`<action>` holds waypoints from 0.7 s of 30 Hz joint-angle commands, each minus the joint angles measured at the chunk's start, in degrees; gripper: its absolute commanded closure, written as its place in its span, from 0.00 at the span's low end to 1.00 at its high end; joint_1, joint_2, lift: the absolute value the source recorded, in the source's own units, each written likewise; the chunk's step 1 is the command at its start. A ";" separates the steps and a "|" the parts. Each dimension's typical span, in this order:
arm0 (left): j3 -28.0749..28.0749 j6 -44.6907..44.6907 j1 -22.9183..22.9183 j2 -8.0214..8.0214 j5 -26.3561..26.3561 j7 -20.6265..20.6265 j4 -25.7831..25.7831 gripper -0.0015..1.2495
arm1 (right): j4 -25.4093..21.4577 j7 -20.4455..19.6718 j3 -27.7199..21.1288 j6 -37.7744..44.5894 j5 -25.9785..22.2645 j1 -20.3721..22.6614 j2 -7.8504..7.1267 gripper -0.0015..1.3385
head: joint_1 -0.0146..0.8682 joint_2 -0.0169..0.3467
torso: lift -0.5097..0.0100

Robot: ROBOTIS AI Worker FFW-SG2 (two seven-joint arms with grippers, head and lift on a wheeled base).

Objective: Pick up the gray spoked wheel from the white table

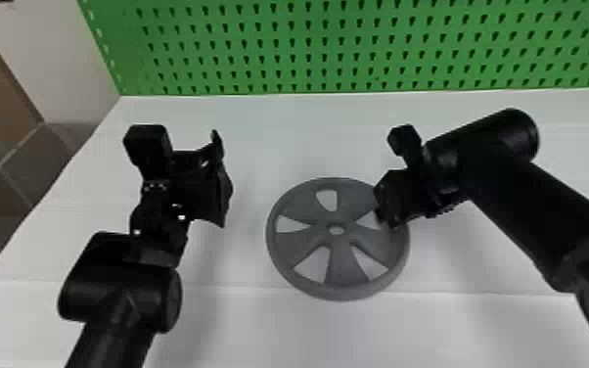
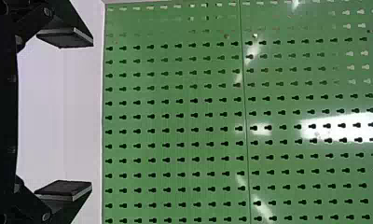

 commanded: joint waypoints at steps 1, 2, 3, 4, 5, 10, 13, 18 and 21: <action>-0.01 0.00 -0.01 0.04 0.00 0.00 0.01 0.16 | -0.04 0.00 0.80 0.40 0.15 -0.35 0.00 0.33 | 0.90 0.41 | 0.82; -0.01 0.00 -0.01 0.04 0.00 0.00 0.01 0.16 | -0.04 0.00 0.80 0.49 0.24 -0.35 0.00 0.37 | 0.90 0.41 | 0.82; -0.01 0.00 -0.01 -0.04 0.00 0.00 0.01 0.16 | -0.04 0.00 0.71 0.58 0.15 -0.44 -0.09 0.38 | 0.90 0.41 | 0.82; -0.01 0.00 -0.01 -0.04 0.00 0.00 0.01 0.16 | -0.04 0.00 0.62 0.58 0.15 -0.44 -0.09 0.38 | 0.90 0.41 | 0.82; -0.01 0.00 -0.01 0.04 0.00 0.00 0.01 0.16 | -0.04 0.00 0.62 0.76 0.15 -0.44 -0.09 0.38 | 0.90 0.41 | 0.82; -0.09 0.00 -0.10 -0.04 -0.18 0.00 0.01 0.16 | -0.04 0.00 1.59 1.81 0.59 -1.14 -0.26 0.39 | 0.90 0.41 | 0.82; -0.09 0.09 -0.10 0.04 -0.18 0.00 0.01 0.16 | -0.04 0.18 2.12 2.43 0.86 -1.58 -0.35 0.42 | 0.90 0.41 | 0.82; -0.27 0.09 -0.19 -0.04 -0.27 0.00 0.10 0.16 | -0.04 1.23 2.73 3.04 1.30 -2.02 -0.62 0.43 | 0.90 0.41 | 0.82; -0.27 0.09 -0.28 0.04 -0.18 0.00 0.18 0.16 | 0.05 1.49 2.64 3.22 1.30 -2.02 -0.62 0.45 | 0.90 0.41 | 0.82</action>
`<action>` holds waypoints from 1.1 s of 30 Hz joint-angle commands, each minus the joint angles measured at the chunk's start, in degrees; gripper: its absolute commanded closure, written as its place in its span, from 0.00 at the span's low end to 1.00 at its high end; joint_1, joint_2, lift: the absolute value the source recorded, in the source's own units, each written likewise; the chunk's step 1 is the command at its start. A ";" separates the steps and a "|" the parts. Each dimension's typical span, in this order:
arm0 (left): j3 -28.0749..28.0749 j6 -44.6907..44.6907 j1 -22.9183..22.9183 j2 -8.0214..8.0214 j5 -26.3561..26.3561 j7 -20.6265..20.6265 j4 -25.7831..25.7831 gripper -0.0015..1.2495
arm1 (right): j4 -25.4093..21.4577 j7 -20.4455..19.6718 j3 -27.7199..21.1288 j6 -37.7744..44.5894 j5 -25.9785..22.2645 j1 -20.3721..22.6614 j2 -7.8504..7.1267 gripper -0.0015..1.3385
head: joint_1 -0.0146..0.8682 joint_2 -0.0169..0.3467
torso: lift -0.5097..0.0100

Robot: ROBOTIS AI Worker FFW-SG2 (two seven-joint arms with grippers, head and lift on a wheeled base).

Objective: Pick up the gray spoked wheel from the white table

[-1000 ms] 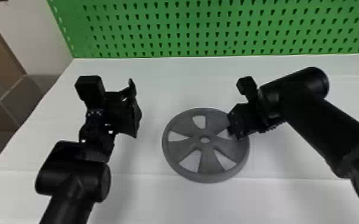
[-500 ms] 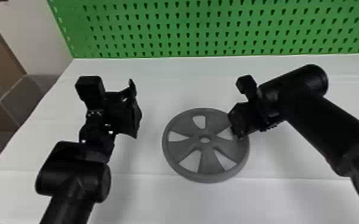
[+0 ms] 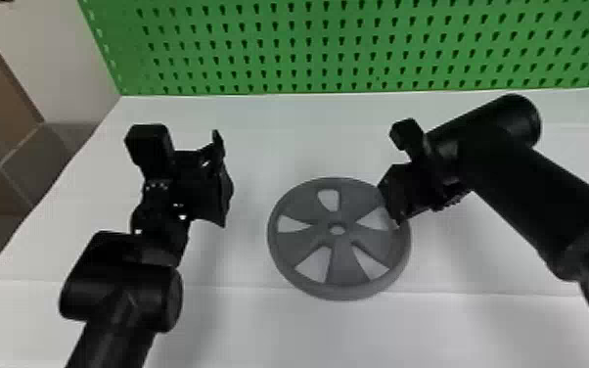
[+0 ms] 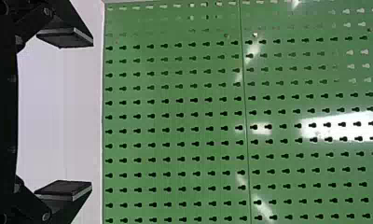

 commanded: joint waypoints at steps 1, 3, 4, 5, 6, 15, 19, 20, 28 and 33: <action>-0.13 0.01 -0.10 -0.02 0.05 0.00 0.07 0.16 | 0.08 0.27 0.00 0.29 0.16 -0.14 -0.09 0.46 | 0.90 0.41 | 0.82; -0.13 0.01 -0.10 -0.02 0.05 0.00 0.15 0.16 | 0.08 0.35 0.00 0.29 0.16 -0.05 -0.09 0.48 | 0.90 0.41 | 0.82; -0.13 0.01 -0.10 -0.02 0.05 0.00 0.15 0.16 | 0.08 0.35 0.09 0.29 0.16 -0.05 -0.09 0.50 | 0.90 0.41 | 0.82; -0.13 0.01 -0.10 -0.02 0.05 0.00 0.15 0.16 | 0.08 0.53 0.18 0.29 0.16 -0.05 -0.09 0.53 | 0.90 0.41 | 0.82; -0.13 0.01 -0.10 -0.02 -0.04 0.00 0.15 0.16 | 0.08 0.70 0.26 0.38 0.16 -0.05 -0.09 0.55 | 0.90 0.41 | 0.82; -0.13 0.01 -0.10 0.06 -0.04 0.00 0.24 0.16 | -0.10 2.81 2.55 1.08 0.34 -0.23 0.08 0.61 | 0.90 0.41 | 0.82; -0.05 0.01 -0.01 0.06 -0.04 0.00 0.24 0.16 | -0.36 3.61 3.25 0.99 0.78 -0.32 0.08 0.69 | 0.90 0.42 | 0.82; -0.05 0.01 -0.01 0.06 -0.04 0.00 0.15 0.16 | -0.45 3.78 3.25 0.99 0.87 -0.32 0.08 0.69 | 0.90 0.42 | 0.82; 0.04 0.01 -0.01 0.06 -0.04 0.00 0.24 0.16 | -0.80 4.66 4.75 0.82 1.31 -0.58 0.17 0.85 | 0.90 0.42 | 0.82; 0.04 0.01 -0.01 0.06 -0.04 0.00 0.24 0.16 | -0.80 4.92 5.19 0.99 1.39 -0.67 0.08 0.86 | 0.90 0.42 | 0.82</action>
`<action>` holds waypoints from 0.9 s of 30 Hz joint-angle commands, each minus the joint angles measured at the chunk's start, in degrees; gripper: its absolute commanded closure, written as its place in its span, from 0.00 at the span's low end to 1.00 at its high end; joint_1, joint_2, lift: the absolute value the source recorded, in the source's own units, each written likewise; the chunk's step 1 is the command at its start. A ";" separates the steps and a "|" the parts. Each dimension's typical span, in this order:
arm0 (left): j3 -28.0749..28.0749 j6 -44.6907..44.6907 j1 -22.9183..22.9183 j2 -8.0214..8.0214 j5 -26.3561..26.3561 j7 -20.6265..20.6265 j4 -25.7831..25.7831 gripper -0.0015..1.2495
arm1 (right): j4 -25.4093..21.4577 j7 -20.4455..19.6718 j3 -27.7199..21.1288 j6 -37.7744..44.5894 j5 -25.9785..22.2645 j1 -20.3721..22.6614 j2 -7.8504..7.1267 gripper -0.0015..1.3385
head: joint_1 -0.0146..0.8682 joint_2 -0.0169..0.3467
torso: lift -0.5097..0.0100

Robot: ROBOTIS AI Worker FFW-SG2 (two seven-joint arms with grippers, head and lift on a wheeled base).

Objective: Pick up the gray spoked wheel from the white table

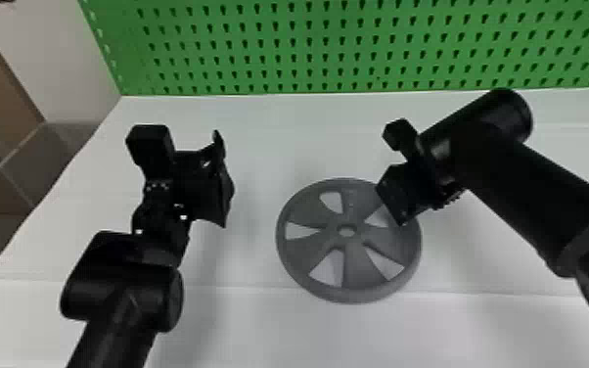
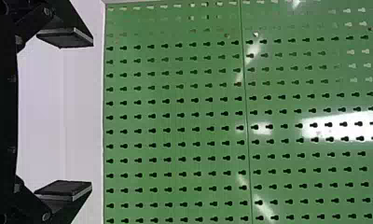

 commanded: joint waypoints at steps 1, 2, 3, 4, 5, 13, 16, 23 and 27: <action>0.01 0.00 0.00 -0.08 0.00 0.00 0.06 0.16 | -0.02 0.17 0.41 0.15 0.11 -0.05 -0.06 0.86 | 0.90 0.42 | 0.82; 0.09 0.00 0.00 0.01 0.00 0.00 0.06 0.16 | -0.02 0.17 0.50 0.15 0.02 -0.05 -0.06 0.86 | 0.90 0.42 | 0.82; 0.01 0.00 0.09 0.01 -0.09 0.00 -0.03 0.16 | -0.02 0.17 0.50 0.24 0.02 -0.05 -0.06 0.86 | 0.90 0.42 | 0.82; 0.01 0.00 0.09 0.01 0.00 0.00 -0.03 0.16 | -0.02 0.26 0.50 0.15 -0.07 -0.05 -0.06 0.86 | 0.90 0.42 | 0.82; 0.01 0.00 0.09 0.01 -0.09 0.00 -0.03 0.16 | -0.02 0.34 0.50 0.24 -0.07 -0.14 -0.06 0.87 | 0.90 0.42 | 0.82; 0.01 0.18 0.17 0.01 -0.09 0.00 -0.03 0.16 | -0.02 0.34 -1.08 0.41 -0.59 0.12 0.03 0.87 | 0.90 0.42 | 0.82; 0.18 0.18 0.26 0.01 -0.09 0.00 -0.03 0.16 | -0.10 0.34 -2.49 -0.20 -0.50 0.38 -0.06 0.88 | 0.90 0.42 | 0.82; 0.53 0.18 0.79 0.01 0.09 0.00 -0.03 0.16 | -4.67 0.43 -6.71 0.06 3.98 1.88 0.03 0.92 | 0.90 0.42 | 0.82; 0.89 0.18 1.14 0.01 0.35 0.00 -0.38 0.16 | -9.77 1.22 -10.75 0.41 7.32 3.72 -0.14 0.92 | 0.90 0.42 | 0.82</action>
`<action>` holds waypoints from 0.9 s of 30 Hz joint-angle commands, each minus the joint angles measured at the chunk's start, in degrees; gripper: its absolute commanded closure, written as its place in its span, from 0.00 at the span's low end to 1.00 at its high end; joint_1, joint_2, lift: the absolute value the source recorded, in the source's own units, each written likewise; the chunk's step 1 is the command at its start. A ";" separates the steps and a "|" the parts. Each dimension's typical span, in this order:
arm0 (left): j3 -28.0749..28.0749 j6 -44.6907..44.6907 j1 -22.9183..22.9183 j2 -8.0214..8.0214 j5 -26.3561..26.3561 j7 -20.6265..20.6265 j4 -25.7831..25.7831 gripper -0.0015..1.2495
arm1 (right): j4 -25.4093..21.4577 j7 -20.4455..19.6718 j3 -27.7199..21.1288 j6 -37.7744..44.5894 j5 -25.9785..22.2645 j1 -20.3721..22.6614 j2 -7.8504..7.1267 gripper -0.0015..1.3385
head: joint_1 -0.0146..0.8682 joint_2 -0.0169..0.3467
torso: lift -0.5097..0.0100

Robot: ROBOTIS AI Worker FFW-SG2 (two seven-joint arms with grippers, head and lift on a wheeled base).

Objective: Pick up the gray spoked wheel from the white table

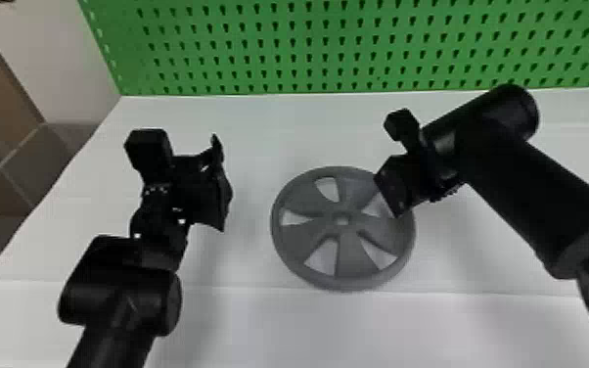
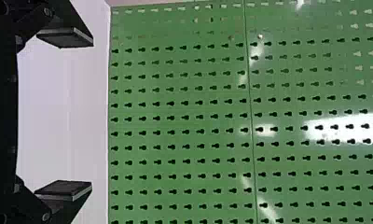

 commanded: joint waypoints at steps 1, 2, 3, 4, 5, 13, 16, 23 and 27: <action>0.60 0.00 0.55 0.00 0.18 0.00 -0.60 0.16 | -6.38 0.51 -4.90 0.33 2.99 2.38 -0.25 0.92 | 0.90 0.42 | 0.82; 0.87 0.00 0.72 0.00 0.18 0.00 -0.78 0.16 | -7.52 0.51 -6.22 0.33 2.99 3.00 -0.25 0.92 | 0.90 0.42 | 0.82; 0.96 0.00 0.81 0.00 0.18 0.00 -0.87 0.16 | -9.19 0.51 -8.06 0.33 2.99 3.79 -0.25 0.92 | 0.90 0.42 | 0.82; 1.04 0.00 0.90 0.00 0.27 0.00 -0.96 0.16 | -10.24 0.51 -9.29 0.33 2.81 4.40 -0.25 0.92 | 0.90 0.42 | 0.82; 1.13 0.00 0.99 0.00 0.27 0.00 -1.04 0.16 | -11.47 0.51 -10.26 0.24 2.81 4.93 -0.25 0.92 | 0.90 0.42 | 0.82; 1.75 0.44 1.42 0.09 0.45 0.00 -1.83 0.16 | -24.75 0.42 -19.49 0.24 6.59 10.20 -0.51 0.92 | 0.90 0.42 | 0.82; 2.27 0.53 1.95 0.09 0.45 0.00 -2.45 0.16 | -27.65 0.42 -22.04 -0.64 6.68 11.52 -0.33 0.91 | 0.90 0.42 | 0.82; 3.15 0.62 2.57 0.09 0.53 0.00 -3.33 0.16 | -32.30 0.42 -26.17 -6.26 5.89 14.86 0.11 0.91 | 0.90 0.42 | 0.82; 3.15 0.62 2.66 0.09 0.62 0.00 -3.50 0.16 | -34.94 0.42 -28.81 -10.83 5.89 17.50 0.42 0.91 | 0.90 0.42 | 0.82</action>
